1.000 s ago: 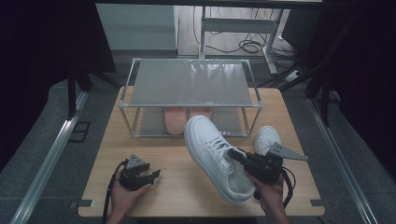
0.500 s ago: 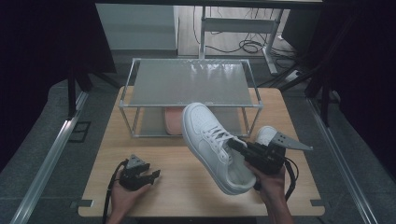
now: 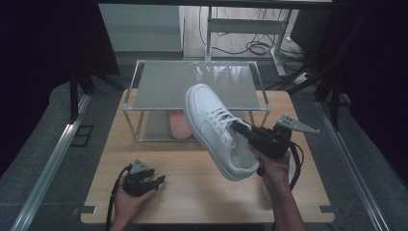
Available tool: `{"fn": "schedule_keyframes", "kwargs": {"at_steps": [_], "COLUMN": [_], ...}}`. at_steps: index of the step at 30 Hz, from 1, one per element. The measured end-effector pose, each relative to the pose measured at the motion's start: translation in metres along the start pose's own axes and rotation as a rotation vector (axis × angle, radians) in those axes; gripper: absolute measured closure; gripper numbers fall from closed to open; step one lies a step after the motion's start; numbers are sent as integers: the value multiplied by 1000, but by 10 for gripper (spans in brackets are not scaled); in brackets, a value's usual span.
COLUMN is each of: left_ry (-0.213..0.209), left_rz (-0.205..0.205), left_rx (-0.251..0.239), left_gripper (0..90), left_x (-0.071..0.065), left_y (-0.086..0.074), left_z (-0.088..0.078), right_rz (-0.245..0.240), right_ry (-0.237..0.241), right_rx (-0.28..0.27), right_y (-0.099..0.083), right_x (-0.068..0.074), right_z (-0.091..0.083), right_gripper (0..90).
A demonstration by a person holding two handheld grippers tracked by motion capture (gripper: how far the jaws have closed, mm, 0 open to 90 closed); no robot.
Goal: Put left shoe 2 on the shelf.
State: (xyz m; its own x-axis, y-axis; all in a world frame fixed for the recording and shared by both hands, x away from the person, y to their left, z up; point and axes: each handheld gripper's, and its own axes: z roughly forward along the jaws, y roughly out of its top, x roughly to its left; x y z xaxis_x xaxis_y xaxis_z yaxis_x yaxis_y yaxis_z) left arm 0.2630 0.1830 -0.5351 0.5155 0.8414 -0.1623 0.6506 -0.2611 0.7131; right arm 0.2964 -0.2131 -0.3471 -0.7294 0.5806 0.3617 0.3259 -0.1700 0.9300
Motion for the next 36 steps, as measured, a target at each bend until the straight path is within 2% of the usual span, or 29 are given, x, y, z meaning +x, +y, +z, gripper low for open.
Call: {"fn": "schedule_keyframes", "kwargs": {"at_steps": [8, 24, 36], "left_ry": [-4, -6, -5], "left_rz": [-1, 2, -4], "left_rx": [2, 1, -4], "left_gripper": [461, 460, 461], "left_x": [-1, 0, 1], "left_y": [0, 0, 0], "left_z": [1, 0, -1], "right_rz": [4, 13, 25], "right_ry": [-16, -13, -40], "right_rx": [2, 3, -7], "right_y": [11, 20, 32], "right_x": [-6, -7, -14], "right_z": [17, 36, 50], "right_gripper": [818, 818, 818]}}
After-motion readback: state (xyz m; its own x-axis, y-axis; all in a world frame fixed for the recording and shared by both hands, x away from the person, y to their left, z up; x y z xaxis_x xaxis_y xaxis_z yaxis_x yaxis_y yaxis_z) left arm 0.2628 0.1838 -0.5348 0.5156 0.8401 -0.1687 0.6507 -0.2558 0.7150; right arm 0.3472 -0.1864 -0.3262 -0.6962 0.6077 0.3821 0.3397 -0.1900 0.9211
